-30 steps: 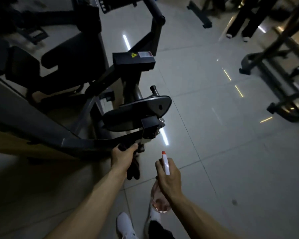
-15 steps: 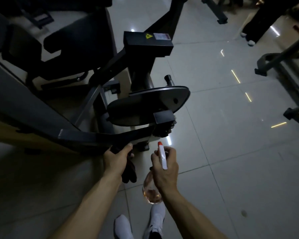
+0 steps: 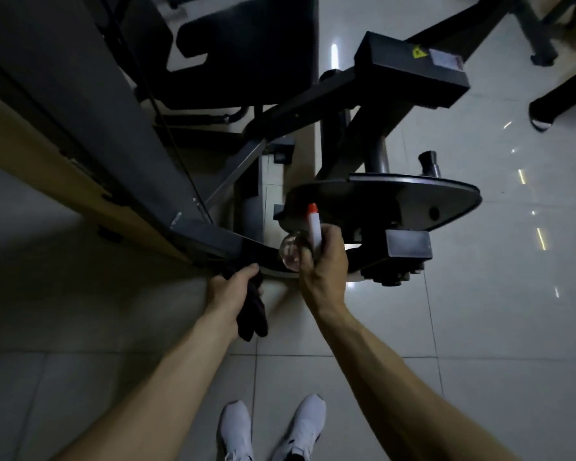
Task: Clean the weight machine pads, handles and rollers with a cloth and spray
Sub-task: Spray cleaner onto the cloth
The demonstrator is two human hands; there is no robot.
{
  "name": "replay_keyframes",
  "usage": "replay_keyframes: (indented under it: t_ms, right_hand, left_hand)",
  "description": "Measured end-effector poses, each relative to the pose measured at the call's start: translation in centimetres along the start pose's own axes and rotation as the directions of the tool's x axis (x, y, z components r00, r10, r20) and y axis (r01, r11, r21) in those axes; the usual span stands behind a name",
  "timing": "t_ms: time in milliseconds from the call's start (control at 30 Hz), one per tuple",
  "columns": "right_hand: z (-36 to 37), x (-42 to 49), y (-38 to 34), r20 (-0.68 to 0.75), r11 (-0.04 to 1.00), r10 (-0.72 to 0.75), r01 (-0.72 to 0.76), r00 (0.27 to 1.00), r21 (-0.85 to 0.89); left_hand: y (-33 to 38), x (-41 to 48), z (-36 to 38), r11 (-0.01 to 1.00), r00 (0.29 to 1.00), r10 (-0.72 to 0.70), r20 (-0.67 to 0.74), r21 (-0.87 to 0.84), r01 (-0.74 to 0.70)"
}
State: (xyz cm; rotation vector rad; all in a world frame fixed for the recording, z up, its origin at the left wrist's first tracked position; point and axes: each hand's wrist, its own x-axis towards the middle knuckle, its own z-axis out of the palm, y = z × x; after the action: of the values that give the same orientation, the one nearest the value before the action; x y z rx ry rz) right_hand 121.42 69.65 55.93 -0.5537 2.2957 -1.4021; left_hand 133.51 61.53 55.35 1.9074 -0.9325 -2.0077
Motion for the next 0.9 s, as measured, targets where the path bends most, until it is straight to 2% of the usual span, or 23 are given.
replay_keyframes:
  t_ms: [100, 233, 367, 433, 500, 567, 633, 667, 733, 767, 833, 900]
  right_hand:
    - [0.5, 0.8, -0.5, 0.039, 0.999, -0.035, 0.033, 0.999, 0.031]
    - [0.0, 0.9, 0.5, 0.091, 0.997, -0.049, 0.055, 0.995, -0.061]
    - [-1.3, 0.3, 1.3, 0.198, 0.997, 0.02, -0.006, 0.98, -0.073]
    - [-3.0, -1.2, 1.7, 0.169, 0.997, 0.002, 0.012, 0.986, -0.082]
    - [-5.2, -3.6, 2.4, 0.118, 0.999, -0.023, 0.029, 0.993, -0.043]
    - [-7.4, -6.4, 3.2, 0.168, 0.999, -0.032, 0.027, 0.985, 0.032]
    - [-8.7, -8.8, 4.1, 0.251, 0.994, -0.045, 0.017, 0.967, 0.112]
    - [-9.6, -9.7, 4.7, 0.228, 0.99, -0.041, 0.009, 0.973, 0.14]
    - [-11.3, -10.2, 5.9, 0.068, 0.976, 0.057, -0.07, 0.996, 0.205]
    - [-12.3, -9.9, 6.4, -0.034, 0.957, 0.15, -0.137, 0.988, 0.255]
    - [-14.4, -8.4, 6.7, -0.202, 0.903, 0.319, -0.232, 0.926, 0.361]
    - [-16.2, -6.6, 6.6, -0.307, 0.864, 0.397, -0.239, 0.865, 0.443]
  left_hand:
    - [-1.1, 0.2, -0.2, 0.999, 0.999, -0.041, -0.002, -0.011, 0.041]
    - [-1.7, -0.1, 0.6, 0.998, 0.998, -0.063, 0.013, 0.016, 0.063]
    - [-1.7, -0.9, 1.8, 0.995, 0.995, -0.096, 0.017, 0.034, 0.096]
    - [-2.0, -1.4, 2.3, 0.992, 0.993, -0.118, 0.018, 0.046, 0.117]
    - [-2.8, -2.2, 3.2, 0.984, 0.98, -0.176, 0.091, 0.049, 0.172]
    - [-3.5, -3.9, 5.2, 0.973, 0.946, -0.233, 0.225, 0.06, 0.225]
    - [-4.2, -5.8, 7.6, 0.961, 0.874, -0.268, 0.406, 0.053, 0.271]
    - [-4.5, -6.9, 9.0, 0.955, 0.825, -0.28, 0.491, 0.051, 0.294]
    - [-5.2, -8.5, 11.2, 0.96, 0.75, -0.279, 0.6, 0.153, 0.235]
    - [-5.5, -9.2, 12.2, 0.955, 0.733, -0.278, 0.62, 0.262, 0.141]
    - [-5.9, -10.0, 13.7, 0.902, 0.808, -0.201, 0.554, 0.427, -0.069]
    - [-6.0, -9.9, 15.0, 0.847, 0.896, 0.078, 0.438, 0.445, -0.291]
